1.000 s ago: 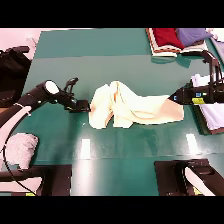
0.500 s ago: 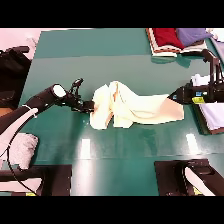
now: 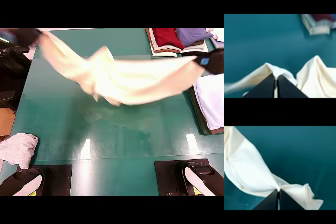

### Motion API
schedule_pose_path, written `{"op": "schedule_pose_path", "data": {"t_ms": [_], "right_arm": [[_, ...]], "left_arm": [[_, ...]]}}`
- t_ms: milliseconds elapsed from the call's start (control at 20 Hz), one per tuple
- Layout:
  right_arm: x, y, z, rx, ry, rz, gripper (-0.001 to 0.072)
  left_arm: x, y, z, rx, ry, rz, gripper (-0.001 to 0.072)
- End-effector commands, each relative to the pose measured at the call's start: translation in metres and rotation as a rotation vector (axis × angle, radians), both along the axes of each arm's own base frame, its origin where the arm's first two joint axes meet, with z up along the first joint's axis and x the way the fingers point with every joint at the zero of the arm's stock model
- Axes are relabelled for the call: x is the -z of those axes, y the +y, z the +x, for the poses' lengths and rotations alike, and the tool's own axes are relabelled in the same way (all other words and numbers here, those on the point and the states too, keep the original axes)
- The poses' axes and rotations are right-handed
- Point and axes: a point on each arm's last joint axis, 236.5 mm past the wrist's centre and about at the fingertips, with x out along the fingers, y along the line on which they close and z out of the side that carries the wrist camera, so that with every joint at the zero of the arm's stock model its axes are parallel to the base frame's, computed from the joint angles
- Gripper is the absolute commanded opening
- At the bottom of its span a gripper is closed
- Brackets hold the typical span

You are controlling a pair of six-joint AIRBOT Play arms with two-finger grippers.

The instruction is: Fold the shirts.

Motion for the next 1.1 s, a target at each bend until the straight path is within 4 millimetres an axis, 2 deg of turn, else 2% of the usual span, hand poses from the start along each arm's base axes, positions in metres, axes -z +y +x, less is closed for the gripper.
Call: {"op": "schedule_pose_path", "data": {"t_ms": [0, 100, 150, 200, 300, 350, 450, 550, 650, 750, 800, 850, 900, 1000, 1050], "right_arm": [[-0.053, -0.001, -0.019, -0.008, -0.119, -0.029, 0.0016], [-0.071, -0.007, -0.03, 0.007, -0.153, -0.066, 0.0016], [-0.077, -0.013, -0.036, 0.025, -0.165, -0.094, 0.0016], [-0.083, -0.023, -0.041, 0.058, -0.173, -0.127, 0.0016], [-0.085, -0.043, -0.05, 0.126, -0.159, -0.185, 0.0016], [-0.083, -0.049, -0.054, 0.15, -0.139, -0.194, 0.0016], [-0.072, -0.049, -0.058, 0.143, -0.091, -0.203, 0.0016], [-0.055, -0.047, -0.053, 0.141, -0.035, -0.184, 0.0016], [-0.025, -0.048, -0.041, 0.14, 0.043, -0.179, 0.0016], [0.006, -0.049, -0.026, 0.143, 0.101, -0.172, 0.0016], [0.021, -0.049, -0.018, 0.146, 0.124, -0.167, 0.0016], [0.034, -0.049, -0.011, 0.149, 0.138, -0.162, 0.0016], [0.042, -0.05, -0.008, 0.152, 0.149, -0.16, 0.0016], [0.049, -0.05, -0.009, 0.156, 0.146, -0.155, 0.0016], [0.047, -0.05, -0.011, 0.159, 0.132, -0.154, 0.0016]], "left_arm": [[-0.157, 0.044, -0.114, -0.118, -0.416, 0.049, 0.0028], [-0.195, 0.049, -0.155, -0.122, -0.533, 0.067, 0.0028], [-0.207, 0.05, -0.168, -0.124, -0.567, 0.07, 0.0028], [-0.216, 0.052, -0.178, -0.132, -0.598, 0.084, 0.0028], [-0.218, 0.058, -0.181, -0.156, -0.606, 0.101, 0.0028], [-0.209, 0.059, -0.172, -0.16, -0.568, 0.117, 0.0028], [-0.171, 0.051, -0.143, -0.127, -0.43, 0.149, 0.0028], [-0.11, 0.042, -0.098, -0.09, -0.234, 0.18, 0.0028], [-0.048, 0.032, -0.057, -0.052, -0.072, 0.178, 0.0028], [0.009, 0.024, -0.026, -0.027, 0.056, 0.172, 0.0028], [0.026, 0.023, -0.014, -0.027, 0.09, 0.172, 0.0029], [0.032, 0.023, -0.008, -0.029, 0.101, 0.172, 0.0029], [0.028, 0.023, -0.007, -0.033, 0.085, 0.167, 0.0028], [0.001, 0.024, -0.012, -0.04, 0.02, 0.158, 0.0028], [-0.021, 0.025, -0.019, -0.043, -0.025, 0.154, 0.0028]]}}
